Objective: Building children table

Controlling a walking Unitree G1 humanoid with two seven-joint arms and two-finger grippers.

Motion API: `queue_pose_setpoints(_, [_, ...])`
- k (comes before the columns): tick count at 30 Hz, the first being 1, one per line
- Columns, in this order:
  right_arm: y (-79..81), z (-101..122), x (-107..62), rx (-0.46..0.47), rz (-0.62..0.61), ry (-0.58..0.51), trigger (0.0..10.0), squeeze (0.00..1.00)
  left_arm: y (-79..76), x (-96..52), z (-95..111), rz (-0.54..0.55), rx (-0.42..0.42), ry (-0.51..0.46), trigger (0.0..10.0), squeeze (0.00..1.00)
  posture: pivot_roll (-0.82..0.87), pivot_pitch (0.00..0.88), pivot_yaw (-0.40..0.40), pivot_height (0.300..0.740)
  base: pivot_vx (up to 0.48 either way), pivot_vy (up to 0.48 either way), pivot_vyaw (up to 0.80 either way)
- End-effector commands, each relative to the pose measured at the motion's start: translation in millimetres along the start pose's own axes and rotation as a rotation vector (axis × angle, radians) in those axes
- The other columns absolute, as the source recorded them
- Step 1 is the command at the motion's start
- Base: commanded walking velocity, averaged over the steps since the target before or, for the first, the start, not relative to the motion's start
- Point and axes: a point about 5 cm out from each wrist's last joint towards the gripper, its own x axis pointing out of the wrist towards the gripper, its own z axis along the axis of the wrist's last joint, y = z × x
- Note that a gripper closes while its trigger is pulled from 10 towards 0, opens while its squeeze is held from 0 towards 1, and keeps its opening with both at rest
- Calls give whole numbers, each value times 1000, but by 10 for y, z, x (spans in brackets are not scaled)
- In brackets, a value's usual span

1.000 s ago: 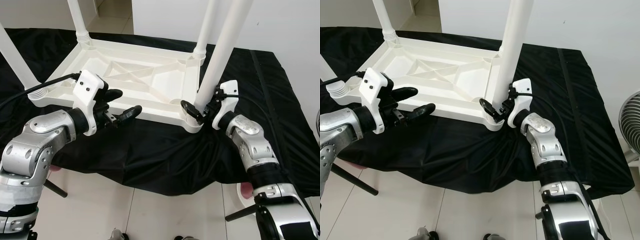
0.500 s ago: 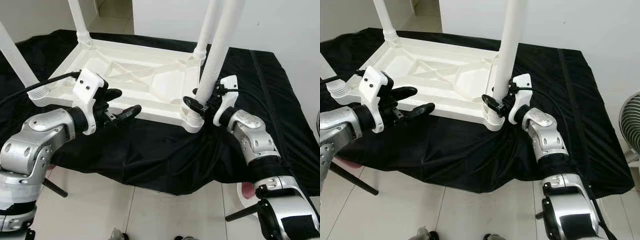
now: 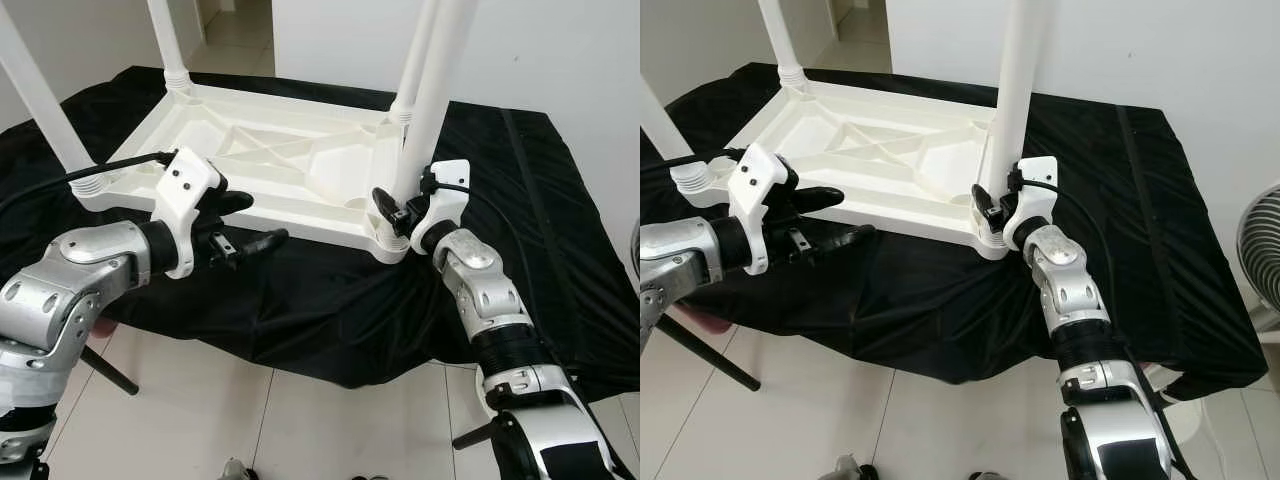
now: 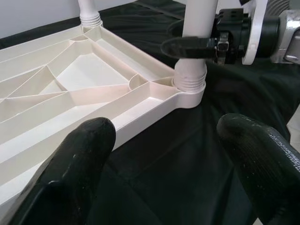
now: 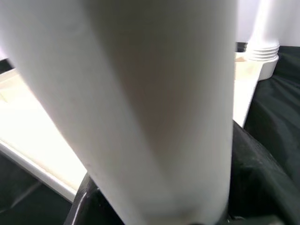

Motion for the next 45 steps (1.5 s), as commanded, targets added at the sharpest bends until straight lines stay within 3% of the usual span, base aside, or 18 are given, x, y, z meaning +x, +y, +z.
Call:
queue_pose_setpoints(1, [-44,-366,-113,43,-103,162,0,0,-199,9,65,-346,52,-1,10000,0,23,142,14,740,0,0,0])
queue_pose_setpoints(3, [-29,-434,-162,93,-212,176,0,0,-213,37,73,-378,72,13,10000,0,19,141,13,740,0,0,0])
queue_pose_setpoints(10, [-36,-466,-218,187,-352,176,0,0,-210,61,84,-382,81,12,10000,0,12,139,17,740,0,0,0])
queue_pose_setpoints(15, [-60,-445,-230,170,-388,164,0,0,-198,71,89,-370,83,9,10000,0,12,139,17,740,0,0,0])
queue_pose_setpoints(17, [-67,-462,-259,217,-446,172,0,0,-187,86,90,-355,84,4,10000,0,9,138,16,740,0,0,0])
queue_pose_setpoints(19, [-26,-546,-286,319,-483,238,0,0,-184,93,90,-348,85,0,10000,0,9,138,16,740,0,0,0])
queue_pose_setpoints(22, [-26,-546,-286,319,-483,238,0,0,-184,93,90,-348,85,0,10000,0,9,138,16,740,0,0,0])
queue_pose_setpoints(29, [-37,-519,-320,212,-579,241,0,0,-186,103,94,-342,83,-3,10000,0,9,142,17,740,0,0,0])
queue_pose_setpoints(36, [13,-527,-295,121,-570,263,0,0,-182,114,98,-334,82,-8,10000,0,8,146,17,740,0,0,0])
queue_pose_setpoints(45, [20,-553,-287,144,-551,292,0,0,-181,117,99,-328,81,-11,10000,0,10,148,17,740,0,0,0])
